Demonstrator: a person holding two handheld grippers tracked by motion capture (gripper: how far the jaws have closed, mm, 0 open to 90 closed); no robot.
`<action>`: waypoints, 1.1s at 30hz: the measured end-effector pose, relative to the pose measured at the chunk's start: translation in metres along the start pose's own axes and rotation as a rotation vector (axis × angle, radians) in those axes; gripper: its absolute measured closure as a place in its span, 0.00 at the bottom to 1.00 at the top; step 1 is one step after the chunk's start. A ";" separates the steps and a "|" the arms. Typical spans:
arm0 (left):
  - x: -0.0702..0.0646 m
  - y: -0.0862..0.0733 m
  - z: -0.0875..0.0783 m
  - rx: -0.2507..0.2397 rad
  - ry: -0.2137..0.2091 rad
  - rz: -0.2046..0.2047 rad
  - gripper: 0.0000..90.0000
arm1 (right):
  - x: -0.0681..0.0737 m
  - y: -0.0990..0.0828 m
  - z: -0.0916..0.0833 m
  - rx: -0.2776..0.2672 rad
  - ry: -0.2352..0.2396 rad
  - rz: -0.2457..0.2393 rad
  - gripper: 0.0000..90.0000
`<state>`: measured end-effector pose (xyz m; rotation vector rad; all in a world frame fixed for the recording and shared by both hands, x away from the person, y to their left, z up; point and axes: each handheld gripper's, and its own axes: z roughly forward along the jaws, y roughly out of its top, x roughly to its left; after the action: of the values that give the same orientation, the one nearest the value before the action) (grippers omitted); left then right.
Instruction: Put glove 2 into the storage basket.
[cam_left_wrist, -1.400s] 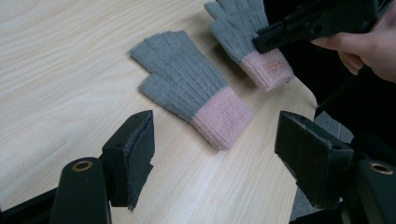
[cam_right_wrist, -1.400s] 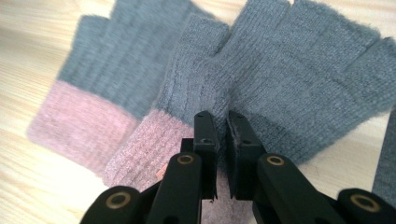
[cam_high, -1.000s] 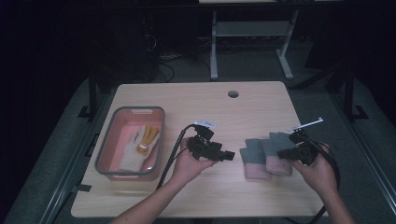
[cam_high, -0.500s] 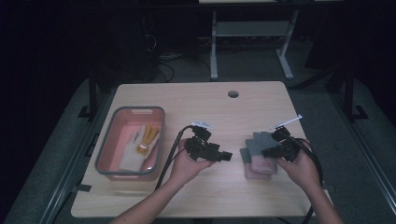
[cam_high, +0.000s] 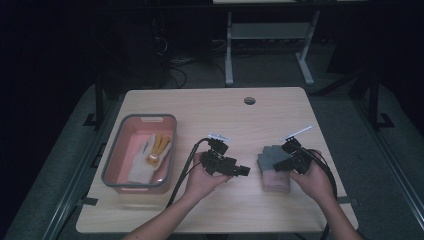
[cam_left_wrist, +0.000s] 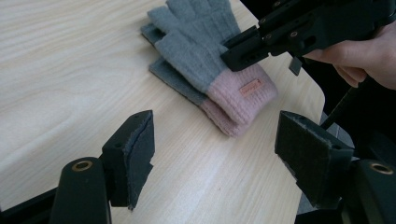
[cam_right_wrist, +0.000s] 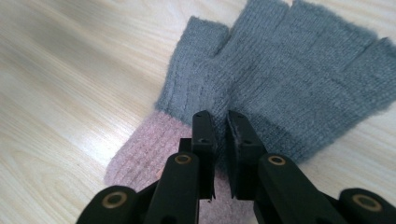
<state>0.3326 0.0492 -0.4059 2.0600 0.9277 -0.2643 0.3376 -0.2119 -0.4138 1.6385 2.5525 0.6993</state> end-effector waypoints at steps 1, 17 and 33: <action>-0.001 0.000 0.002 -0.002 0.001 -0.007 0.32 | 0.000 -0.001 0.001 0.002 -0.002 0.006 0.90; -0.011 0.002 0.044 0.044 -0.025 -0.056 0.36 | -0.023 -0.015 -0.015 -0.096 0.043 0.106 0.66; -0.011 0.000 0.079 0.087 -0.013 -0.153 0.41 | -0.048 -0.028 -0.007 -0.111 0.095 0.230 0.52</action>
<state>0.3362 -0.0170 -0.4500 2.0658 1.0848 -0.4054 0.3332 -0.2652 -0.4284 1.9234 2.3570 0.9378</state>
